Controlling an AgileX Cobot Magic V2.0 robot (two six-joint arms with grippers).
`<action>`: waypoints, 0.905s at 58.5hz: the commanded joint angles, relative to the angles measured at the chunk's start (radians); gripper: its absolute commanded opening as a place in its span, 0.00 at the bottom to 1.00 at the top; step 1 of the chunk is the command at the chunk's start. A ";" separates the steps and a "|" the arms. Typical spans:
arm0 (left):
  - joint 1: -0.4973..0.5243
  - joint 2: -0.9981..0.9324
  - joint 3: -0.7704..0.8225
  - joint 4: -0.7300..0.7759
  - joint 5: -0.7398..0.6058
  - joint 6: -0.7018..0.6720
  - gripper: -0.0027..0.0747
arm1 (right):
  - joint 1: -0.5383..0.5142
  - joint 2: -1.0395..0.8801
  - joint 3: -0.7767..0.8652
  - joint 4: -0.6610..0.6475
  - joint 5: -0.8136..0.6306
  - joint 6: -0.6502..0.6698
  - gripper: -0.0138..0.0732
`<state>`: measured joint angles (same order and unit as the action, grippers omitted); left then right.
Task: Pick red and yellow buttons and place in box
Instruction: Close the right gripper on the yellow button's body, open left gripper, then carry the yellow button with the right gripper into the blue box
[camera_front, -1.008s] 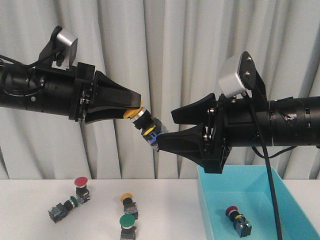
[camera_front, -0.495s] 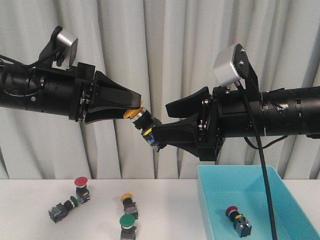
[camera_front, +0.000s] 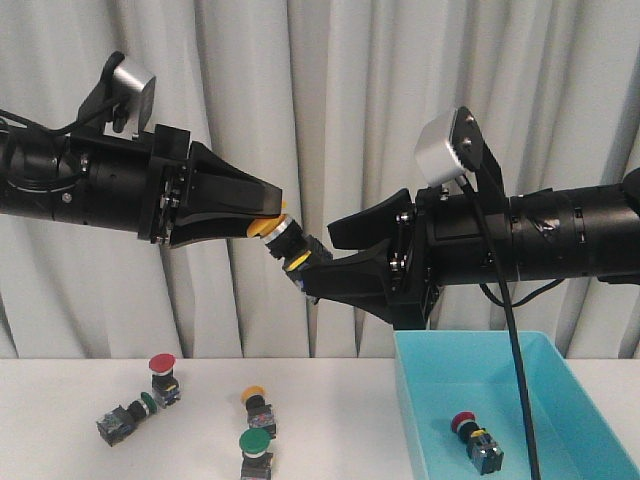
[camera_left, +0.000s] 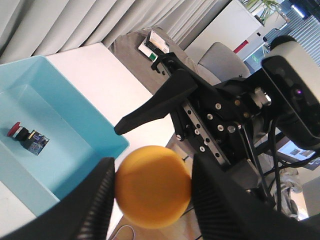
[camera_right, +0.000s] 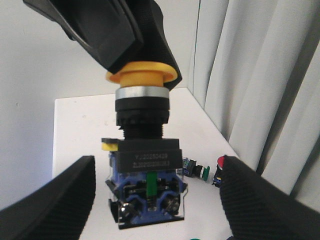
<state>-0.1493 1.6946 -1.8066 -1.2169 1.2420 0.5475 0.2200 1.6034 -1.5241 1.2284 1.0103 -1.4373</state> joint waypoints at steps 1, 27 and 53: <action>-0.004 -0.047 -0.028 -0.077 0.008 -0.004 0.03 | 0.000 -0.037 -0.031 0.068 0.008 0.005 0.76; -0.004 -0.047 -0.028 -0.079 0.008 -0.004 0.03 | 0.000 -0.033 -0.031 0.078 0.048 0.031 0.72; -0.004 -0.047 -0.028 -0.080 0.008 -0.004 0.03 | 0.000 -0.005 -0.036 0.083 0.067 0.034 0.39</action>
<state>-0.1493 1.6946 -1.8066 -1.2169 1.2427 0.5475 0.2200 1.6370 -1.5241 1.2386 1.0812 -1.4043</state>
